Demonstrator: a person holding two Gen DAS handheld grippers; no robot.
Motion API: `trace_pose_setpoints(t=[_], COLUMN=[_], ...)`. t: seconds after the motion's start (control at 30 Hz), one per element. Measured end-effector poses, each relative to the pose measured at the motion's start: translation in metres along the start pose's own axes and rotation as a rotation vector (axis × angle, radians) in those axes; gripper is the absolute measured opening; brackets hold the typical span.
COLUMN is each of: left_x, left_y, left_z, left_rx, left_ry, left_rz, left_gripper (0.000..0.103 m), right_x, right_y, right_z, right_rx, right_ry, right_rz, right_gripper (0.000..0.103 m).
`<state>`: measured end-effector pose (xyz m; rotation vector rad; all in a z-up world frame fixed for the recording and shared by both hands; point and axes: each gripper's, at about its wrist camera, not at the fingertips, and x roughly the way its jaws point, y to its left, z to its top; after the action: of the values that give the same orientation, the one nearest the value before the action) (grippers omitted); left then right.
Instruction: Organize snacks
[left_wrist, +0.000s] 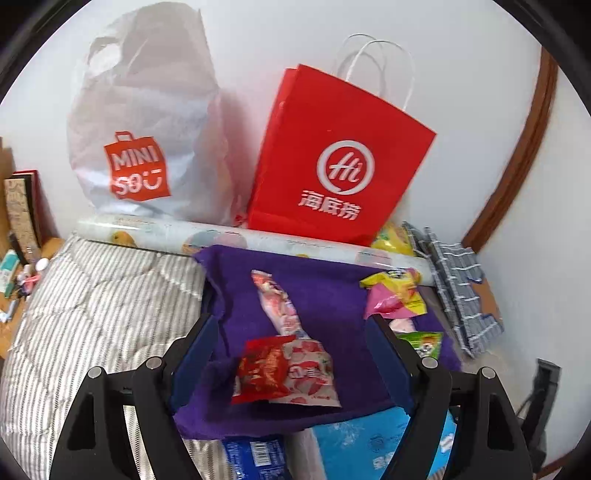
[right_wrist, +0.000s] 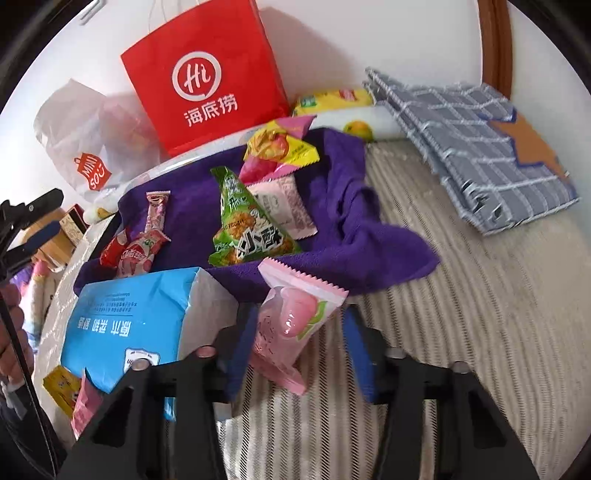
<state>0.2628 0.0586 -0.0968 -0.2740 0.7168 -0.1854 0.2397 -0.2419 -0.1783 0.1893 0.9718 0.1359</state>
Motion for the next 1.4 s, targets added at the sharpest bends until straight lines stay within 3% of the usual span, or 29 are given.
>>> trace_pose_setpoints(t=[0.13,0.37,0.5,0.7,0.8,0.9,0.97,1.03,1.27,1.4], left_x=[-0.006,-0.012,-0.017,-0.019,-0.016,-0.016,-0.014,-0.013,-0.001,0.003], left_y=[0.002,0.004,0.003,0.000,-0.003,-0.005,-0.006,-0.006,-0.007,-0.007], left_z=[0.002,0.004,0.005,0.003,0.003,0.002,0.002,0.001,-0.003,-0.005], left_rx=[-0.008,-0.031,-0.033,-0.016,-0.006,0.010,0.013,0.013,0.031,0.046], left_ry=[-0.014,-0.013,-0.019,-0.024,-0.012,-0.016,-0.011,-0.008,0.017,0.018], left_rz=[-0.021,-0.062,-0.078,-0.084,-0.078,-0.062,-0.060,-0.062,-0.036,-0.012], left_gripper=[0.080,0.080,0.080,0.080,0.080,0.080,0.080,0.080,0.080,0.080], right_x=[-0.013,-0.055,-0.074,-0.070,-0.065,-0.069,-0.074,-0.076,-0.064,-0.042], right_y=[-0.005,-0.009,-0.011,-0.013,-0.024,-0.032,-0.029,-0.024,-0.012,-0.007], right_z=[0.001,-0.008,-0.026,-0.044,-0.042,-0.042,-0.045,-0.049,-0.049,-0.048], right_rx=[0.049,-0.005,-0.055,-0.109,-0.055,0.004,-0.006,-0.042,-0.113,-0.156], right_ry=[-0.021,-0.023,0.039,0.090,0.072,0.060,0.045,0.028,-0.008,0.022], right_rz=[0.038,-0.008,0.023,-0.026,-0.055,-0.014,-0.026,-0.055,-0.087,-0.147], right_gripper=[0.022,0.021,0.021,0.022,0.026,0.034,0.059,0.066,0.066,0.065])
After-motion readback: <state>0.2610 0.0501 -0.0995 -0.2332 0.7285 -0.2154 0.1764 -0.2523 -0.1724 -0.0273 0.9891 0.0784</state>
